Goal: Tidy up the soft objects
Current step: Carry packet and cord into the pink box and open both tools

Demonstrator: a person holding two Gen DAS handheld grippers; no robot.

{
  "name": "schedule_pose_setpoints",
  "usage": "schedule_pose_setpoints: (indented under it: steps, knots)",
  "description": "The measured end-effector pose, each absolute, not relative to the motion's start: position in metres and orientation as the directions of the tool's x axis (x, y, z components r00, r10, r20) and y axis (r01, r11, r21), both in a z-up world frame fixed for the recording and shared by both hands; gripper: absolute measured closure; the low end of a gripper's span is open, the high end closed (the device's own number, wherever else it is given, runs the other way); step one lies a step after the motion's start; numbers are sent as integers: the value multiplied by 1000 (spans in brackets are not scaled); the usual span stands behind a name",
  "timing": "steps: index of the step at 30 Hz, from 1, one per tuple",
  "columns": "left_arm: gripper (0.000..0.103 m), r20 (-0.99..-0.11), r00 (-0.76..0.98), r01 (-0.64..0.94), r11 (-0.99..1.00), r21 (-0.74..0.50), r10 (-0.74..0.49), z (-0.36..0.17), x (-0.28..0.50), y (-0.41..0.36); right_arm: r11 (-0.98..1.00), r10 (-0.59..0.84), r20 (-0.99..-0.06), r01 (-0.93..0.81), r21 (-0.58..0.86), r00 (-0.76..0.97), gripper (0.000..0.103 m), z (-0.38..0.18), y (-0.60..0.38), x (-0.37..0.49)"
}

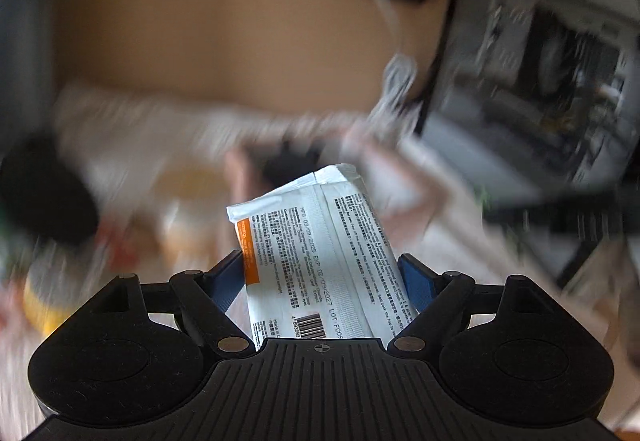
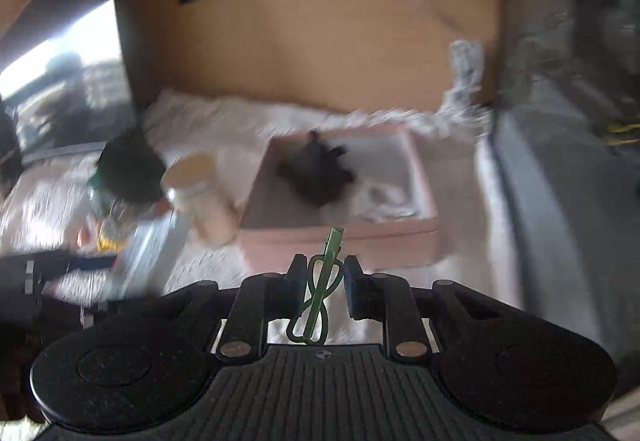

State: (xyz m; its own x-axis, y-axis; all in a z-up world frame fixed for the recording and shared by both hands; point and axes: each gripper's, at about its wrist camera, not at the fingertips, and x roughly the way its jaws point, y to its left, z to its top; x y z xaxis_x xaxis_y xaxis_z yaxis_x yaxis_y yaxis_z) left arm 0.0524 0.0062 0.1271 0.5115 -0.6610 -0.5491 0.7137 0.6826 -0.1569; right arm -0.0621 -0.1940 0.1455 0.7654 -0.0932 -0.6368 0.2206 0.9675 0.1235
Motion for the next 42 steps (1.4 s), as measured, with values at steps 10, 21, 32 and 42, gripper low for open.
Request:
schedule_pose_setpoints:
  steps: [10, 21, 32, 42]
  knots:
    - [15, -544, 475, 719, 661, -214, -692, 143, 162, -132, 951, -186, -648, 302, 72, 739, 84, 140, -224, -69]
    - [28, -559, 434, 677, 665, -316, -707, 100, 186, -153, 963, -155, -667, 261, 62, 729, 84, 120, -238, -26]
    - [28, -395, 615, 574, 731, -368, -682, 150, 155, -23, 954, -77, -616, 237, 183, 784, 84, 134, -238, 80]
    - [29, -497, 686, 374, 844, -384, -531, 98, 118, 86, 961, -66, -774, 248, 119, 630, 84, 62, -209, 134]
